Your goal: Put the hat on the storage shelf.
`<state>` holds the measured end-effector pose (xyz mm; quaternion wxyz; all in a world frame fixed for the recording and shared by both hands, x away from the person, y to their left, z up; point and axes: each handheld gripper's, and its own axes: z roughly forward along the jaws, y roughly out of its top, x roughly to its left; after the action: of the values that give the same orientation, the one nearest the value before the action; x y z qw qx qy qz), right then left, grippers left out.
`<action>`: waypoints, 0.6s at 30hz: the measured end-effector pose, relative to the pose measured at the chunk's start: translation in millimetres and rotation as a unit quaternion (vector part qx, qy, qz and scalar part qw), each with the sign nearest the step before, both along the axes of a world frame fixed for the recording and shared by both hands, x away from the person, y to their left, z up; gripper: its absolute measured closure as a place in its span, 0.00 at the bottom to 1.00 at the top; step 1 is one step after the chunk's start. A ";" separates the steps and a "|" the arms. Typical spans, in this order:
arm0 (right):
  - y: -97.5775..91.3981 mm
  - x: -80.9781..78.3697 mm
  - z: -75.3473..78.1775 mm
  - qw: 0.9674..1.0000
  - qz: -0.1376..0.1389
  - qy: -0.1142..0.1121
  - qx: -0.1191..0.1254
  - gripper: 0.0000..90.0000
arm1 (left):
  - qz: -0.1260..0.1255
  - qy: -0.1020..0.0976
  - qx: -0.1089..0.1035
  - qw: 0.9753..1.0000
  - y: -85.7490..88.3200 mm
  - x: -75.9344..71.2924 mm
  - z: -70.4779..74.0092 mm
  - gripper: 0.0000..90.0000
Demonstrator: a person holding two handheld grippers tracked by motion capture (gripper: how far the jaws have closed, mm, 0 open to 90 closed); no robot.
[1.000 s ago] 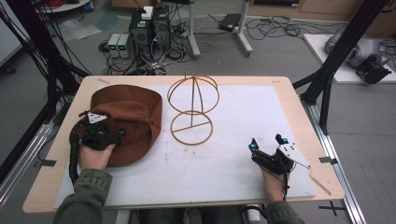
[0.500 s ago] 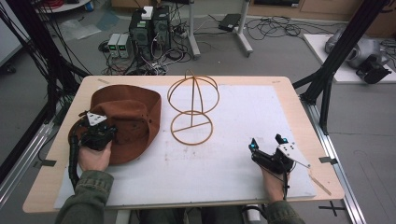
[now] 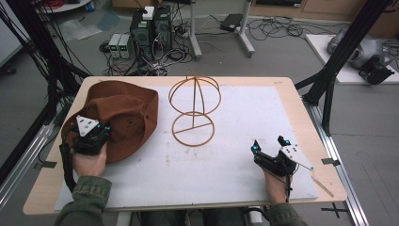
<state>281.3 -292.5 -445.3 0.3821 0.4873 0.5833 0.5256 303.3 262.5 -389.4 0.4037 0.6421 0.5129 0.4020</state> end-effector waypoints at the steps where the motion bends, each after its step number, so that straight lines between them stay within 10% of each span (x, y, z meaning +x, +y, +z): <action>1: -0.4 -0.3 0.0 1.000 0.000 0.000 0.000 0.05 | 0.001 -0.016 -0.002 1.000 0.5 -3.5 2.6 0.98; 7: -0.5 -0.6 -0.1 1.000 -0.001 -0.003 -0.002 0.05 | 0.008 -0.102 -0.035 0.994 6.6 -20.3 21.3 0.98; 12: -1.3 -2.0 0.6 1.000 -0.009 -0.008 0.001 0.05 | 0.020 -0.180 -0.054 0.982 7.4 -30.3 37.0 0.98; 18: -2.6 -3.6 1.5 1.000 -0.009 -0.015 0.000 0.05 | 0.012 -0.220 -0.087 0.971 9.2 -37.4 56.0 0.98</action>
<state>277.7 -295.1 -443.8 0.3956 0.4850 0.5728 0.5293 265.9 271.7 -333.4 0.5561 0.4940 0.4520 0.4923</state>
